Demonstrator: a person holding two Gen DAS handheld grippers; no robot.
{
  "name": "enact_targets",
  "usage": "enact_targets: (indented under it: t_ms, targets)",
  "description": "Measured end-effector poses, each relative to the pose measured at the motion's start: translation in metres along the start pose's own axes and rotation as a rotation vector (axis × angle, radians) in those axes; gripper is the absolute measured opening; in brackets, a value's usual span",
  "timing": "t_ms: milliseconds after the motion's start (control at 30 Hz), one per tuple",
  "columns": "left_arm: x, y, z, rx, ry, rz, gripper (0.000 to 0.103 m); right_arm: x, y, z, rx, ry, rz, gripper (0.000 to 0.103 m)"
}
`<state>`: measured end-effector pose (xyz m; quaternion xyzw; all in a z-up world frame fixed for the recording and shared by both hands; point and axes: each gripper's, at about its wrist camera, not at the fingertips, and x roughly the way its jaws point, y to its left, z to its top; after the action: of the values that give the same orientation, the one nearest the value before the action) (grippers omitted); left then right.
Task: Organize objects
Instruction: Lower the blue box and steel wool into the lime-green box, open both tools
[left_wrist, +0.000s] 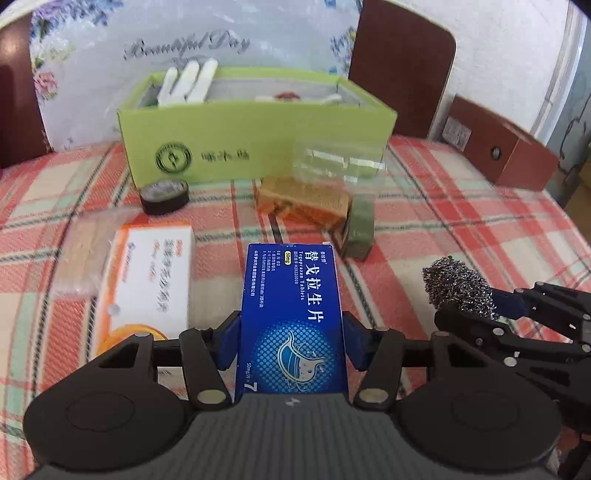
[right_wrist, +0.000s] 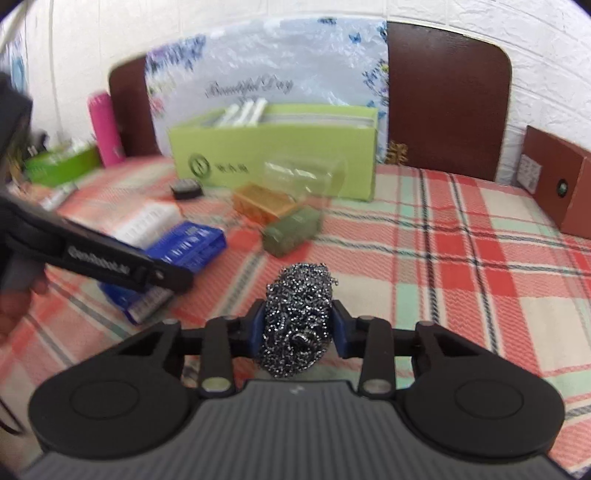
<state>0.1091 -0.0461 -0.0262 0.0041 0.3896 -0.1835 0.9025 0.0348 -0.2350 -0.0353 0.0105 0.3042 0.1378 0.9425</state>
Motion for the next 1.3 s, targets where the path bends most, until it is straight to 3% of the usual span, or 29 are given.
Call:
enact_targets:
  t_ms: [233, 433, 700, 933, 967, 1000, 1033, 1067, 1133, 1300]
  targets:
    - [-0.039, 0.008, 0.050, -0.013, -0.171, -0.032, 0.059, -0.001, -0.001, 0.060, -0.030, -0.131, 0.051, 0.036]
    - [-0.044, 0.012, 0.103, 0.001, -0.280, 0.001, 0.059, 0.023, -0.006, 0.116, -0.071, -0.220, 0.017, 0.036]
    - [0.004, 0.036, 0.163, -0.043, -0.292, 0.040, 0.059, 0.091, -0.020, 0.173, -0.096, -0.263, -0.039, 0.036]
    - [0.057, 0.058, 0.183, -0.060, -0.244, 0.080, 0.059, 0.155, -0.023, 0.182, -0.166, -0.243, -0.089, 0.037]
    - [0.063, 0.060, 0.184, -0.058, -0.241, 0.083, 0.059, 0.165, -0.024, 0.182, -0.170, -0.229, -0.085, 0.040]
    - [0.070, 0.062, 0.183, -0.056, -0.234, 0.089, 0.068, 0.174, -0.026, 0.181, -0.177, -0.212, -0.077, 0.042]
    - [0.075, 0.063, 0.183, -0.054, -0.218, 0.106, 0.075, 0.181, -0.026, 0.177, -0.190, -0.191, -0.073, 0.053]
    - [0.079, 0.063, 0.181, -0.054, -0.201, 0.140, 0.079, 0.184, -0.024, 0.173, -0.202, -0.180, -0.082, 0.071]
    - [0.081, 0.066, 0.174, -0.044, -0.195, 0.158, 0.079, 0.183, -0.023, 0.163, -0.224, -0.200, -0.102, 0.083]
    - [0.075, 0.070, 0.160, -0.066, -0.182, 0.154, 0.079, 0.169, -0.024, 0.146, -0.219, -0.213, -0.134, 0.094]
